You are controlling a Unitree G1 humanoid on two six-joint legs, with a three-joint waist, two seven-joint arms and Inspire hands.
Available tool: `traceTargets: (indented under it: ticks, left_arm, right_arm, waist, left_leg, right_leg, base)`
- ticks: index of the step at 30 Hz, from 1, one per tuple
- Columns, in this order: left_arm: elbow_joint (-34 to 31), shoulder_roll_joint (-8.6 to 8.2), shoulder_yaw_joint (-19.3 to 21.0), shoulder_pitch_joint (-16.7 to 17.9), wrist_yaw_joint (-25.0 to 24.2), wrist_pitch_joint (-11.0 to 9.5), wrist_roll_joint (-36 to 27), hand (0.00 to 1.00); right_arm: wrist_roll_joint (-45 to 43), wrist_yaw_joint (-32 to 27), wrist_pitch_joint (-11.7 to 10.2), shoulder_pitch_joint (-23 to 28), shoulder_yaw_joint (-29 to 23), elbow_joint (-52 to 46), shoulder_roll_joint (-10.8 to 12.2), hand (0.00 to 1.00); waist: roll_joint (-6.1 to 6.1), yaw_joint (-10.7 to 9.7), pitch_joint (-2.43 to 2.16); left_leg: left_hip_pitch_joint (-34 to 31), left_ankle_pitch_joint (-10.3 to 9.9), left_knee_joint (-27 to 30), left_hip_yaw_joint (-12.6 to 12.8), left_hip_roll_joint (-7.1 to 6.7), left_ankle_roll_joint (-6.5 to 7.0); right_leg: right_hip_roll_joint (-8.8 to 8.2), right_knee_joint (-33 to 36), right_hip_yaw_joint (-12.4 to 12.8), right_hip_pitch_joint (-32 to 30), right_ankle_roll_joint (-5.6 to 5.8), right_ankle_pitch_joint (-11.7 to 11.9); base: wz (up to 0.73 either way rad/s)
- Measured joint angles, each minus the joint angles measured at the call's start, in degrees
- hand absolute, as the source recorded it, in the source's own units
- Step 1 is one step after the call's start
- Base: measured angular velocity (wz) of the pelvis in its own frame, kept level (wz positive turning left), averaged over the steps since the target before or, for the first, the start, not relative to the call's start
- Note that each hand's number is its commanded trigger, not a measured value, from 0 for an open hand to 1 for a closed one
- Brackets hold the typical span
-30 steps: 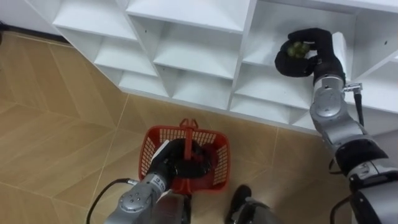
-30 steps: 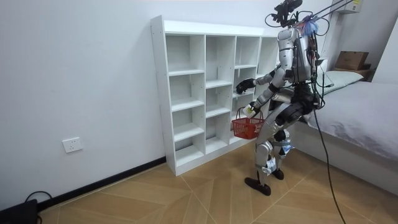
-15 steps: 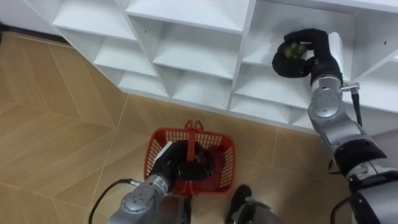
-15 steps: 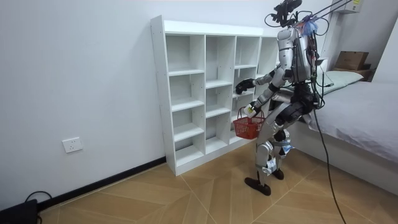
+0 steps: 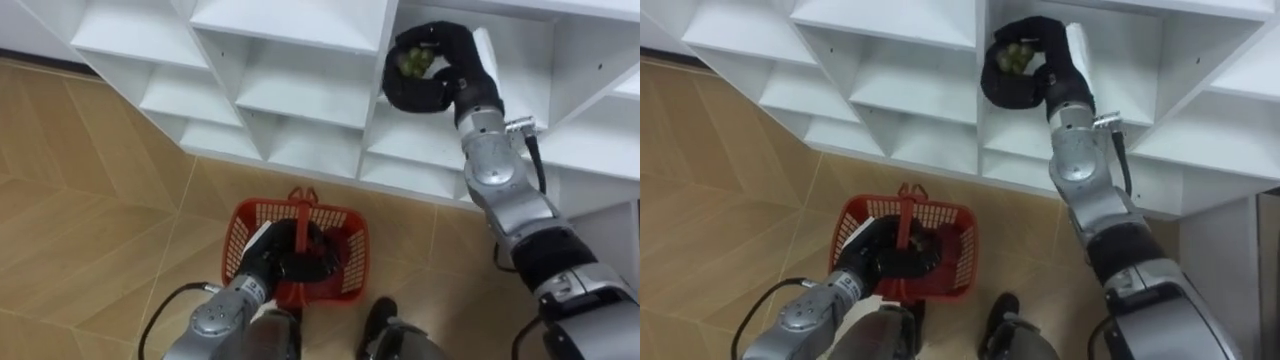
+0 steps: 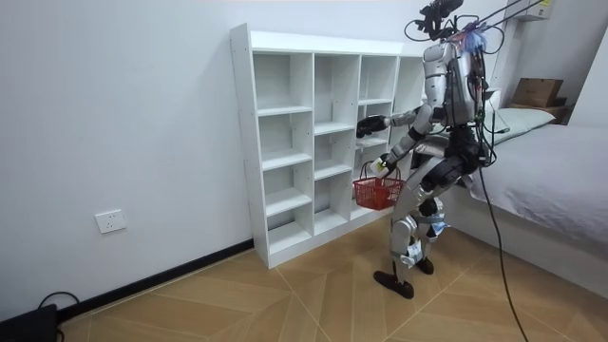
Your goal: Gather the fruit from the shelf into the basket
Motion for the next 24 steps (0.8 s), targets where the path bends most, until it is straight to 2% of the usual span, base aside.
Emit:
traceTargets:
  ticks: [2, 6, 7, 9, 12, 14, 17, 24]
  left_arm:
    - [0.0, -0.10, 0.0, 0.0, 0.9, -0.3, 0.0, 1.00]
    - [0.0, 0.01, 0.0, -0.1, 1.3, -1.2, 0.0, 1.00]
    - [0.0, 0.04, 0.0, -0.1, 1.5, -1.2, 0.0, 1.00]
    - [0.0, 0.03, 0.2, -0.1, 1.5, -1.2, 0.1, 1.00]
    - [0.0, 0.20, 1.2, -0.1, 1.4, -1.6, 0.1, 1.00]
    - [0.0, 0.66, 1.3, -0.1, 1.7, -2.5, 0.0, 1.00]
    - [0.0, 0.85, 1.7, -0.2, 2.0, -4.1, 0.1, 1.00]
    - [0.0, 0.80, 1.9, -0.2, 2.0, -4.6, 0.0, 1.00]
  right_arm:
    - [-0.4, 2.8, -0.1, 2.4, 1.5, -2.9, 0.2, 1.00]
    - [0.3, 6.0, -0.4, 3.4, 4.2, -5.6, 0.1, 1.00]
    - [0.6, 6.8, -1.3, 3.8, 5.0, -5.7, 0.1, 1.00]
    - [0.9, 8.4, -1.9, 5.4, 5.6, -6.0, 0.2, 1.00]
    - [1.3, 9.9, -1.9, 7.3, 6.5, -6.8, 0.3, 1.00]
    - [2.8, 11.2, -1.8, 9.0, 7.8, -7.8, 0.3, 1.00]
    - [2.9, 13.4, -1.8, 10.7, 8.0, -9.4, 1.0, 1.00]
    - [3.3, 17.1, -1.9, 14.8, 8.0, -10.0, 2.1, 1.00]
  waist:
    - [0.08, -0.4, -0.05]
    - [0.29, -0.6, -0.21]
    - [0.43, -0.6, -0.65]
    - [1.19, -0.6, -1.98]
    - [1.55, -0.7, -2.40]
    - [1.52, -1.4, -2.43]
    - [1.52, -2.5, -2.42]
    - [1.57, -3.1, -2.39]
  left_leg:
    - [-0.1, -0.6, 0.8, 0.4, 0.67, -0.15]
    - [-0.5, -0.8, 1.5, 0.6, 0.81, -0.19]
    - [-0.5, -0.7, 1.5, 0.6, 0.87, -0.23]
    - [-0.2, -0.7, 1.4, 0.7, 0.83, -0.24]
    - [1.0, -0.6, 0.9, 1.0, 0.66, -0.22]
    - [2.0, -0.4, 0.3, 1.1, 0.62, -0.17]
    - [2.2, -0.4, 0.3, 1.0, 0.67, -0.06]
    - [1.9, -0.3, 0.4, 0.9, 1.19, -0.06]
  right_leg:
    - [0.23, 0.1, 0.2, 0.0, 0.07, 0.2]
    - [0.67, 0.1, 0.6, -0.4, 0.16, 0.4]
    - [0.76, 0.0, 0.6, -0.4, 0.11, 0.5]
    - [0.71, -0.1, 0.6, 0.0, -0.02, 0.7]
    - [0.64, -0.1, 0.9, 0.8, -0.28, 0.9]
    - [0.59, -0.3, 0.9, 1.7, 0.11, 0.7]
    - [0.66, -0.3, 0.9, 2.0, 0.08, 0.6]
    - [1.78, -1.8, 1.6, 2.3, 0.03, 1.3]
  base:
    - [-0.13]
    - [-0.09]
    - [0.00]
    - [0.00]
    - [-0.04]
    - [0.00]
    - [0.01]
    - [-0.03]
